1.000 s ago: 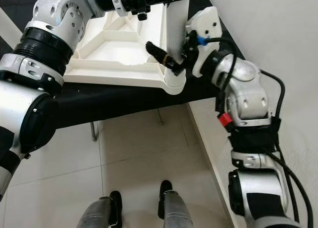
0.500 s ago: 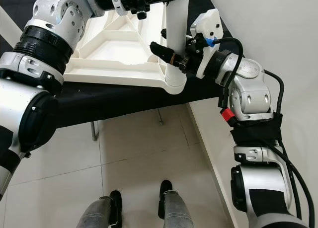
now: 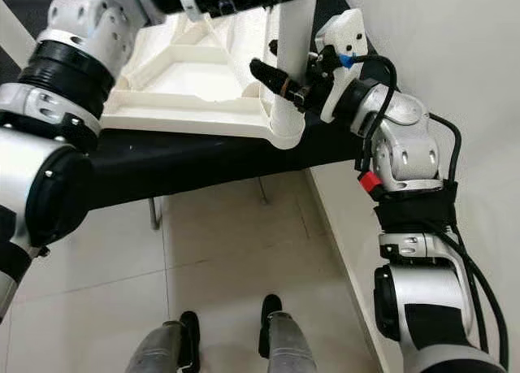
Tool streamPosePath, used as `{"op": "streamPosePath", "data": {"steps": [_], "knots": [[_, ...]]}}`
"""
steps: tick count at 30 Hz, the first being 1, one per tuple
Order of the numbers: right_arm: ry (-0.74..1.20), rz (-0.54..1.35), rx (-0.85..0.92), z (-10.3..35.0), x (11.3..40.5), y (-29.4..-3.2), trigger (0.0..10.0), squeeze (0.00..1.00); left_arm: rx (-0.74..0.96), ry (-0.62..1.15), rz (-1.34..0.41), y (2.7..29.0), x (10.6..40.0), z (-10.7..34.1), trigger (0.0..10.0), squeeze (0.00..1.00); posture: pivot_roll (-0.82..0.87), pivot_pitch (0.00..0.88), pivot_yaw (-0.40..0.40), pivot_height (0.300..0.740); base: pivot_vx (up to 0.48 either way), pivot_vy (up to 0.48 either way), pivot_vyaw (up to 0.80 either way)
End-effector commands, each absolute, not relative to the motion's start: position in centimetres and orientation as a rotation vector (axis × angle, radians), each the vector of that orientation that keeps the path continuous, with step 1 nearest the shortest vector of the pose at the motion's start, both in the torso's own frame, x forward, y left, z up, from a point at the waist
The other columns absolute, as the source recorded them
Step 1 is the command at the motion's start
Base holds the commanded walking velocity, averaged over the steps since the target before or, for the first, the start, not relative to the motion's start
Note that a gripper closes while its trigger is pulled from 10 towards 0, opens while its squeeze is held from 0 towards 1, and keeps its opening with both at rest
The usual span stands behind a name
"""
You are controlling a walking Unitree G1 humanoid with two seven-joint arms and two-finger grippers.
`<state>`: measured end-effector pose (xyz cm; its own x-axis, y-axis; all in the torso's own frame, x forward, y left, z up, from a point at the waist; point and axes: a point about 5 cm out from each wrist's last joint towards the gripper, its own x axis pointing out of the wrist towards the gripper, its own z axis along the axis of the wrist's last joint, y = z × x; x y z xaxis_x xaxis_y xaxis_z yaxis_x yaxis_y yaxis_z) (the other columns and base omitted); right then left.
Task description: Building children table
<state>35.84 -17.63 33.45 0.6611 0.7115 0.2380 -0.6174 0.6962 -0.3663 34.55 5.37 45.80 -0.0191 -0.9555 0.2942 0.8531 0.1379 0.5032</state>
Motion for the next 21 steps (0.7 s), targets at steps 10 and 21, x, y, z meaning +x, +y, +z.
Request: {"op": "streamPosePath", "data": {"steps": [10, 21], "knots": [[-0.293, 0.497, -0.201, 30.3, 35.9, -17.4, 0.0, 0.00, 0.158, -0.788, -1.348, 10.9, 33.2, 47.5, 10.0, 1.00, 0.00, 0.351, 0.025, 0.740, 0.000, 0.000, 0.00], [-0.251, 0.337, -0.215, 28.5, 35.4, -15.9, 0.0, 0.00, 0.061, -0.642, -1.384, 12.7, 31.5, 41.1, 10.0, 1.00, -0.01, 0.354, 0.021, 0.740, 0.000, 0.000, 0.00]]}}
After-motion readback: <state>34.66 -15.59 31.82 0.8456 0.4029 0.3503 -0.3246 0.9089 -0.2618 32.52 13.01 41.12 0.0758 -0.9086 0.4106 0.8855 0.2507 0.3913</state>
